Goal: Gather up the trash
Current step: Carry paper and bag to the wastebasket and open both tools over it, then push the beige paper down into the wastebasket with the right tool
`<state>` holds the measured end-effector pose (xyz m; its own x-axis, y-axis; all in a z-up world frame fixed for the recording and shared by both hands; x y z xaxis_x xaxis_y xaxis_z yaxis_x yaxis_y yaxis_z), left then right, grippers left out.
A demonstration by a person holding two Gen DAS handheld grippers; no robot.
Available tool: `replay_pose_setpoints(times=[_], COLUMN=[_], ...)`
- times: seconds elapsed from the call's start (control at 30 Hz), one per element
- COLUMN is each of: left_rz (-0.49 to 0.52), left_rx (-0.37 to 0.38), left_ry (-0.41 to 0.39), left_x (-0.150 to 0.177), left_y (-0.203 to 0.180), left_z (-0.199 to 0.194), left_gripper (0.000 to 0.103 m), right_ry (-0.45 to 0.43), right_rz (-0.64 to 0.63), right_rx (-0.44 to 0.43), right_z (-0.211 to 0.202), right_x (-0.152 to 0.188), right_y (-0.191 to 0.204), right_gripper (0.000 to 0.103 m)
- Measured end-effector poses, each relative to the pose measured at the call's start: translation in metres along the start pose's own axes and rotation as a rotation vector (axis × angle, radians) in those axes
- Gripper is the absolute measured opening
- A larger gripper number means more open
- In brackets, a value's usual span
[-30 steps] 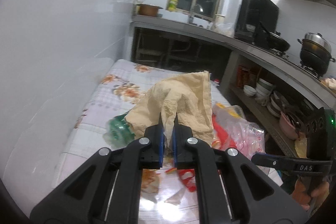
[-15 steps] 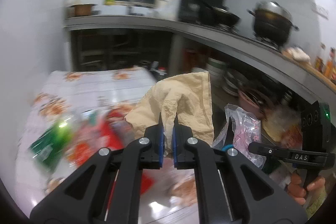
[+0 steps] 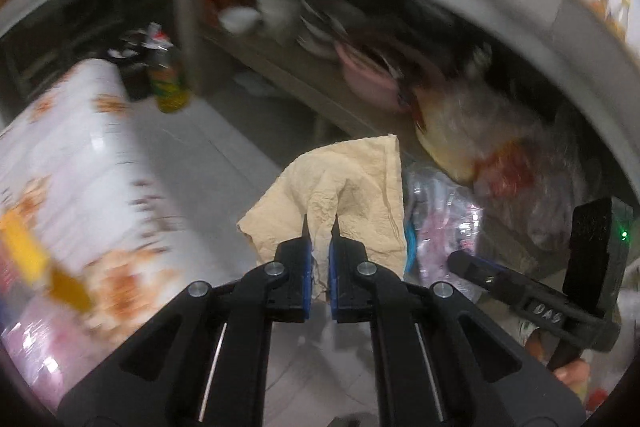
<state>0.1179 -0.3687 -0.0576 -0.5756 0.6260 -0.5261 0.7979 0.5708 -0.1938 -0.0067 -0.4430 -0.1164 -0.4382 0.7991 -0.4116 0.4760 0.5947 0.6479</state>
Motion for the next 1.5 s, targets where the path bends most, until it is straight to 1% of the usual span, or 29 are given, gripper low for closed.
replay_pose_setpoints(times=[0.1, 0.17, 0.23, 0.33, 0.4, 0.43, 0.47, 0.5, 0.53, 0.57, 0.6, 0.67, 0.77, 0.8, 0.87, 0.97, 1.03, 1.1, 1.17, 1.2, 1.27, 1.33, 1.4, 1.5], left_rz=[0.021, 0.05, 0.06, 0.043, 0.034, 0.031, 0.028, 0.02, 0.013, 0.007, -0.005, -0.028, -0.039, -0.037, -0.034, -0.036, -0.024, 0.0, 0.018, 0.023, 0.029, 0.028, 0.009, -0.035], left_rx=[0.035, 0.021, 0.028, 0.025, 0.013, 0.007, 0.007, -0.003, -0.023, -0.037, -0.046, -0.049, -0.044, -0.043, -0.051, -0.023, 0.001, 0.021, 0.044, 0.052, 0.059, 0.067, 0.062, 0.059], left_ry=[0.115, 0.18, 0.235, 0.302, 0.324, 0.333, 0.343, 0.365, 0.376, 0.382, 0.388, 0.39, 0.371, 0.358, 0.333, 0.287, 0.246, 0.2, 0.159, 0.129, 0.08, 0.03, -0.014, -0.063], left_x=[0.0, 0.003, 0.007, 0.006, 0.004, 0.003, 0.001, 0.002, 0.002, 0.003, 0.005, 0.006, 0.004, 0.001, -0.004, -0.011, -0.013, -0.013, -0.011, -0.009, -0.005, 0.004, 0.013, 0.028], left_y=[-0.026, -0.038, -0.046, -0.049, -0.046, -0.045, -0.047, -0.043, -0.041, -0.039, -0.035, -0.03, -0.026, -0.026, -0.025, -0.031, -0.037, -0.043, -0.047, -0.047, -0.043, -0.034, -0.021, 0.004], left_z=[0.055, 0.091, 0.12, 0.158, 0.178, 0.188, 0.197, 0.21, 0.219, 0.224, 0.228, 0.229, 0.217, 0.211, 0.201, 0.175, 0.152, 0.124, 0.097, 0.078, 0.05, 0.016, -0.013, -0.046], left_gripper=[0.005, 0.005, 0.005, 0.005, 0.006, 0.008, 0.018, 0.032, 0.037, 0.039, 0.039, 0.039, 0.04, 0.04, 0.04, 0.04, 0.042, 0.046, 0.049, 0.052, 0.055, 0.057, 0.058, 0.059], right_ry=[0.026, 0.046, 0.071, 0.103, 0.119, 0.127, 0.129, 0.133, 0.147, 0.156, 0.163, 0.179, 0.172, 0.167, 0.162, 0.153, 0.14, 0.127, 0.119, 0.118, 0.117, 0.116, 0.112, 0.098], right_rz=[0.088, 0.142, 0.181, 0.243, 0.27, 0.274, 0.277, 0.28, 0.275, 0.273, 0.278, 0.31, 0.334, 0.332, 0.334, 0.341, 0.335, 0.313, 0.272, 0.249, 0.216, 0.185, 0.162, 0.131], right_rx=[0.065, 0.119, 0.144, 0.183, 0.209, 0.216, 0.23, 0.242, 0.258, 0.275, 0.297, 0.331, 0.33, 0.331, 0.327, 0.303, 0.285, 0.275, 0.256, 0.248, 0.233, 0.208, 0.206, 0.216], right_z=[0.02, 0.035, 0.051, 0.073, 0.09, 0.099, 0.106, 0.113, 0.124, 0.13, 0.137, 0.144, 0.142, 0.14, 0.134, 0.123, 0.115, 0.106, 0.099, 0.096, 0.091, 0.087, 0.083, 0.08], right_x=[-0.001, -0.001, -0.003, -0.004, -0.007, -0.01, -0.011, -0.011, -0.011, -0.011, -0.01, -0.002, 0.006, 0.008, 0.012, 0.016, 0.018, 0.018, 0.019, 0.019, 0.02, 0.02, 0.019, 0.017], right_y=[-0.048, -0.083, -0.105, -0.139, -0.158, -0.164, -0.172, -0.179, -0.189, -0.195, -0.206, -0.223, -0.23, -0.23, -0.226, -0.217, -0.209, -0.195, -0.176, -0.166, -0.148, -0.129, -0.116, -0.101], right_gripper=[0.015, 0.015, 0.015, 0.015, 0.017, 0.018, 0.018, 0.022, 0.029, 0.033, 0.039, 0.04, 0.041, 0.043, 0.043, 0.044, 0.046, 0.052, 0.055, 0.057, 0.059, 0.059, 0.06, 0.06])
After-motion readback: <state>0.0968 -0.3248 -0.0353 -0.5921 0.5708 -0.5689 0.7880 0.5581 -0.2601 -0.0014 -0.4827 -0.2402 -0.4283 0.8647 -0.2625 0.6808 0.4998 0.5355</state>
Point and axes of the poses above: each gripper's, at about its wrist camera, not at the fingertips, and z roughly the way its jaws point, y to its left, x to its underside, the point moved 10 cm from there along z, roughly the way its jaws point, and after that the axes turned 4 degrees about y, right-handed, at the moved point
